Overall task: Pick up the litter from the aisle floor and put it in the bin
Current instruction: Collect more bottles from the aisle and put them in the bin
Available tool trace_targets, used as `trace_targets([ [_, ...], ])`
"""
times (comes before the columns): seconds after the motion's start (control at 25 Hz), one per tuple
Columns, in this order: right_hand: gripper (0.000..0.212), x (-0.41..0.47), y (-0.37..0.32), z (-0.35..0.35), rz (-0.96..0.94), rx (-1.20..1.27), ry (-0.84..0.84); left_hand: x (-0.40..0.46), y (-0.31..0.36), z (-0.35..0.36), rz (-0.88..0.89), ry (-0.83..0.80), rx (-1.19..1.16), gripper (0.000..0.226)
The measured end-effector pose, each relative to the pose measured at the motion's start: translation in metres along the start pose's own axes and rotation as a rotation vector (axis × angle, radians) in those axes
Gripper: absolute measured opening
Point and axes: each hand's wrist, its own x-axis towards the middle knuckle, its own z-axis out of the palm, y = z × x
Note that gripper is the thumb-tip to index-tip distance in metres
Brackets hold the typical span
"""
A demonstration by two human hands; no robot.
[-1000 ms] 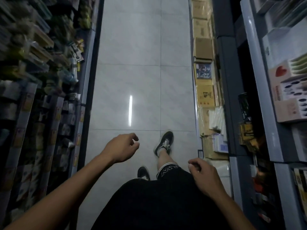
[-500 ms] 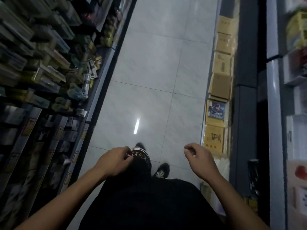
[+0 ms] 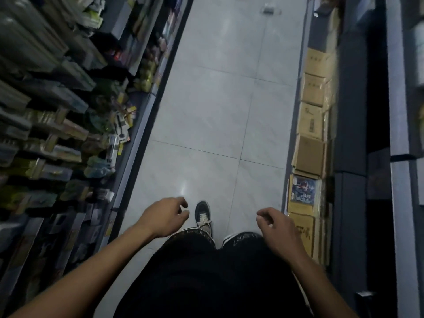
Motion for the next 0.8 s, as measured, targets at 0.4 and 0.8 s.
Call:
trace_targets([
  [0.4,0.009,0.137,-0.027,-0.060,0.140,0.110,0.096,0.194,0.079,-0.167,0.125,0.012,0.126,0.036],
  [0.8,0.014,0.373,-0.116,-0.191,-0.059,0.047,0.019,0.312,0.126,-0.263,0.030,0.022,0.094,0.040],
])
